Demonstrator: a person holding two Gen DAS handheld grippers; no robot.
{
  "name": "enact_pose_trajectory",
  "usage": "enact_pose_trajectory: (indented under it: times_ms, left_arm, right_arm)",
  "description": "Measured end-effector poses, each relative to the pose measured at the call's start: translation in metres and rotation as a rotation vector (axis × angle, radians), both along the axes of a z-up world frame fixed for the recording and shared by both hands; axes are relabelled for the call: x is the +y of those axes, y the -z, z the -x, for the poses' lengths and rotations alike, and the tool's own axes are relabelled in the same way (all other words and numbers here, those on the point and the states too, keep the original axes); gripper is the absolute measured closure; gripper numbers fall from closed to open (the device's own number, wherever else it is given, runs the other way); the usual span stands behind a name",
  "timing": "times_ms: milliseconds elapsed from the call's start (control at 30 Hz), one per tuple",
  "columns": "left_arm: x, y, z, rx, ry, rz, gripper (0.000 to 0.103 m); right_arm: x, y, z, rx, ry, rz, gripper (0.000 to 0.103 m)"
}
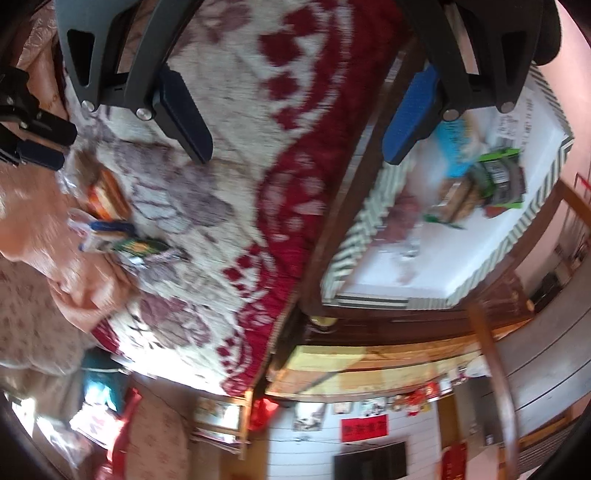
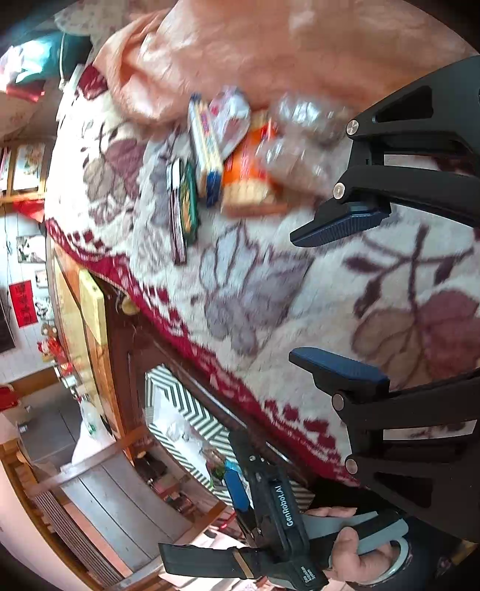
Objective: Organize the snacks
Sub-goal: 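Move both grippers back over the snack pile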
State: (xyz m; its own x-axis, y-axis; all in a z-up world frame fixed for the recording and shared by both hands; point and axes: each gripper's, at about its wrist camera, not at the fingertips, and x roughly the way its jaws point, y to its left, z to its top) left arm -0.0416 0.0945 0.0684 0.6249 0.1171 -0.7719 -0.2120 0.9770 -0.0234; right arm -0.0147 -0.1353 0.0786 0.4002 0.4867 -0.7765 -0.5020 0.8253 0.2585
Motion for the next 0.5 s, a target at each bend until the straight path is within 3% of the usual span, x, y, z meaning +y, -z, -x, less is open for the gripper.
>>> enact_pose_trajectory:
  times_ms: [500]
  left_arm:
    - [-0.082, 0.008, -0.036, 0.054, 0.176, 0.003, 0.008]
  right_arm:
    - [-0.078, 0.012, -0.014, 0.065, 0.166, -0.007, 0.046]
